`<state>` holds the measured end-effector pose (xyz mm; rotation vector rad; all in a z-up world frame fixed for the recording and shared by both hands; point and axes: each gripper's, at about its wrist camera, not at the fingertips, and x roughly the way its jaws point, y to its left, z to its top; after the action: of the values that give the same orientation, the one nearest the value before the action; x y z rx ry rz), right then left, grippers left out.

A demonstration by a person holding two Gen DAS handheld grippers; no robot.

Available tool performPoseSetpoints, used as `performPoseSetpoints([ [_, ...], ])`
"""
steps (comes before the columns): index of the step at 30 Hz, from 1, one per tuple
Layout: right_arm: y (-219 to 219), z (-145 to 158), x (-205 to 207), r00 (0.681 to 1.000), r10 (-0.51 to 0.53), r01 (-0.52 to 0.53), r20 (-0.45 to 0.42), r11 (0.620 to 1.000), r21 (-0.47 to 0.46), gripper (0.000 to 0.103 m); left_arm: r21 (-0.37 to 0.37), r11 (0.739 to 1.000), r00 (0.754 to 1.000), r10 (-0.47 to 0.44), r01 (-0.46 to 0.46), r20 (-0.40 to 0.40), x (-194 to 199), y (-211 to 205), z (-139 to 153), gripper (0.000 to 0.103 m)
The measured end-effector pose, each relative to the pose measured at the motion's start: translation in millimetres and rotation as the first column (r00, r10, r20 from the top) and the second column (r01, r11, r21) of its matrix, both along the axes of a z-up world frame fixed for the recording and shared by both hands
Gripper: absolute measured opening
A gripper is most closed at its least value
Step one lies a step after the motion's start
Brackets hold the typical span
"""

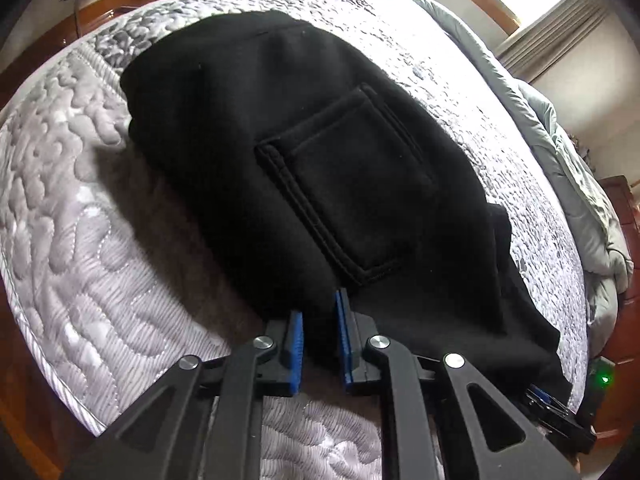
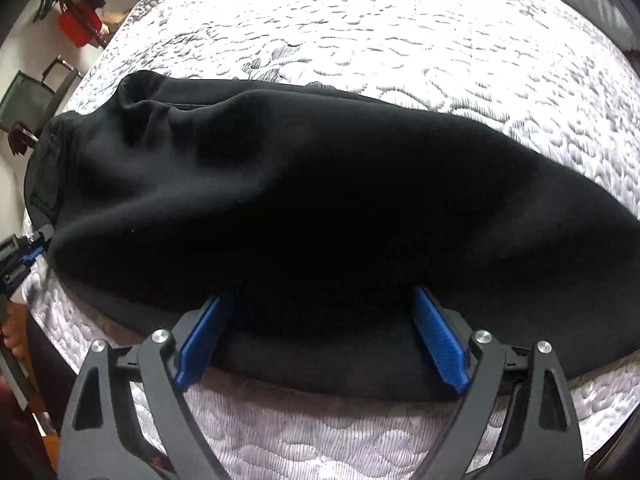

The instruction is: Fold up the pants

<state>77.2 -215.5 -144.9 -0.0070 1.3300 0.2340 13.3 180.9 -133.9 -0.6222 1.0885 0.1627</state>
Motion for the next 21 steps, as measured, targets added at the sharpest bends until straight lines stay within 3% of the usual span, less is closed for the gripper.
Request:
performPoseSetpoints([
  [5, -3.6, 19.7, -2.1, 1.000, 0.001, -0.001, 0.007, 0.998, 0.070, 0.081, 0.089, 0.996, 0.999, -0.032, 0.031, 0.011, -12.6, -5.9, 36.4, 0.024],
  [7, 0.9, 34.1, -4.0, 0.999, 0.018, -0.022, 0.042, 0.996, 0.086, 0.081, 0.153, 0.988, 0.999, -0.030, 0.023, 0.045, -20.9, -10.2, 55.2, 0.035],
  [11, 24.8, 52.6, -7.9, 0.992, 0.089, -0.099, 0.094, 0.990, 0.100, 0.081, 0.218, 0.974, 0.987, -0.091, 0.061, 0.132, -22.1, -21.4, 78.7, 0.040],
  [15, 39.5, 32.9, -4.8, 0.994, 0.095, -0.099, 0.048, 0.991, 0.085, 0.081, 0.230, 0.964, 0.981, -0.162, 0.134, 0.104, 5.1, -36.7, 60.9, 0.040],
  [18, 39.2, 3.7, 0.0, 0.997, 0.072, -0.070, -0.020, 0.993, 0.093, 0.080, 0.241, 0.953, 0.980, -0.195, 0.184, 0.024, 31.4, -47.3, 27.3, 0.040],
  [21, 45.2, 3.7, -0.2, 0.995, 0.103, -0.103, -0.007, 0.993, 0.063, 0.081, 0.271, 0.937, 0.975, -0.219, 0.221, -0.038, 47.3, -49.6, 2.4, 0.041],
])
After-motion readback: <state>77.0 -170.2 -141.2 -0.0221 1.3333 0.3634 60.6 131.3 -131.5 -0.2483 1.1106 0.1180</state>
